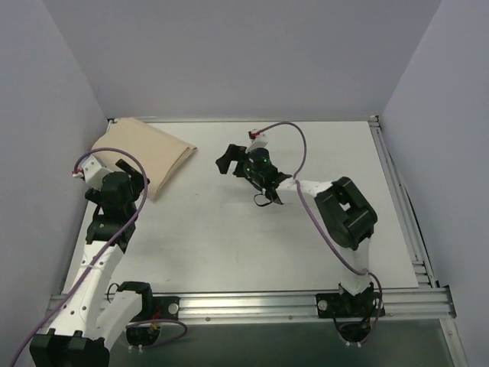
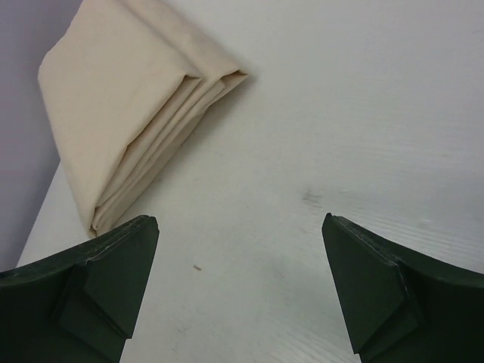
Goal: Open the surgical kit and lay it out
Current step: Move the surgical kit at the center of the board.
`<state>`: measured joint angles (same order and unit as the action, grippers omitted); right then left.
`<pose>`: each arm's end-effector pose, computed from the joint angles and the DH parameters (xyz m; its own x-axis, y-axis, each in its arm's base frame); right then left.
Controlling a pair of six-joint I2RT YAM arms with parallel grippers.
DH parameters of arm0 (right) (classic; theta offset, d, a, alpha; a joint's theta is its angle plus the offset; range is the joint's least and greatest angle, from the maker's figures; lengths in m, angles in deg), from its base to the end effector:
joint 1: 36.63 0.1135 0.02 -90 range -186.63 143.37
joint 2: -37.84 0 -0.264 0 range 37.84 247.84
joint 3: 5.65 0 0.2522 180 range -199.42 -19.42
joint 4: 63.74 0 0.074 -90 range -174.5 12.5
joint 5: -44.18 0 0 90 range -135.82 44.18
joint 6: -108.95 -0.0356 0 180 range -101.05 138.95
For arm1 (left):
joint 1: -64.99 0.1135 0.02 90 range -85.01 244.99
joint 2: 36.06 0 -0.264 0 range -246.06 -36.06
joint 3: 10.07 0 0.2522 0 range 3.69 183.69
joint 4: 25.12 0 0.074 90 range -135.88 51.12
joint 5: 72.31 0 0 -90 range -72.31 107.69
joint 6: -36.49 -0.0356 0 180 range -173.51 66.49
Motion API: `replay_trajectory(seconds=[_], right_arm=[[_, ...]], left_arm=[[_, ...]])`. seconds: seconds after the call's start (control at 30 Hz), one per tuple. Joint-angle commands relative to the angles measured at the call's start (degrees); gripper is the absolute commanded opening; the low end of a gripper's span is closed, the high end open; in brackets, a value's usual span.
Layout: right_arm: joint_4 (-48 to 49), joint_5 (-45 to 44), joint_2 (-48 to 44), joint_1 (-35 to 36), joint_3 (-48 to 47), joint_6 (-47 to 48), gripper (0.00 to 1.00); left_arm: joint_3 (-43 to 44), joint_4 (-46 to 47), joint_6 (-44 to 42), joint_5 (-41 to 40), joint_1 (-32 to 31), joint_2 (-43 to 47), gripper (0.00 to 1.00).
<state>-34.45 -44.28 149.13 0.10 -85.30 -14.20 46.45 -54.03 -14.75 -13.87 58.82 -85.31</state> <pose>0.3521 0.2639 0.2227 -0.3662 0.4088 -0.8359 -0.5006 0.6707 0.5473 0.1957 -0.0024 0.3069 -0.0404 -0.5322 -0.8457 -0.5353 0.7262 -0.4314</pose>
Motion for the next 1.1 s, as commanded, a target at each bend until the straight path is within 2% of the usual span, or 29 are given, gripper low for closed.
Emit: replay_trajectory(seconds=[0.0,0.1,0.27,0.37,0.53,0.73,0.87,0.93,1.07], right_arm=[[4.9,8.1,8.6,3.4,-9.7,-6.8,0.95],[8.4,13.4,17.0,5.2,-17.5,-10.7,0.96],[15.3,16.2,25.2,7.0,-24.8,-14.7,0.95],[11.0,17.4,30.6,8.2,-33.1,-14.7,0.95],[10.0,15.4,35.5,9.2,-38.0,-15.3,0.95],[7.8,14.9,40.8,9.8,-46.3,-16.2,0.95],[0.6,13.8,45.1,9.9,-54.8,-17.0,0.94],[0.0,13.6,46.7,9.9,-58.1,-17.2,0.94],[-0.7,12.1,48.8,9.8,-61.5,-18.4,0.89]], left_arm=[[3.6,-9.2,1.0,4.2,0.3,0.9,0.94],[3.8,-10.6,0.3,7.9,0.2,2.3,0.94],[6.4,-12.4,-1.1,10.6,0.2,2.9,0.94],[7.9,-14.9,-1.0,10.4,0.2,2.8,0.94],[9.4,-16.4,-0.4,7.6,0.3,2.1,0.94],[8.7,-15.7,1.1,8.3,0.3,2.1,0.94],[8.4,-15.3,2.2,9.0,0.2,1.9,0.94],[8.7,-15.6,2.4,9.0,0.2,1.7,0.94],[9.3,-15.8,2.4,8.7,0.3,1.7,0.94]])
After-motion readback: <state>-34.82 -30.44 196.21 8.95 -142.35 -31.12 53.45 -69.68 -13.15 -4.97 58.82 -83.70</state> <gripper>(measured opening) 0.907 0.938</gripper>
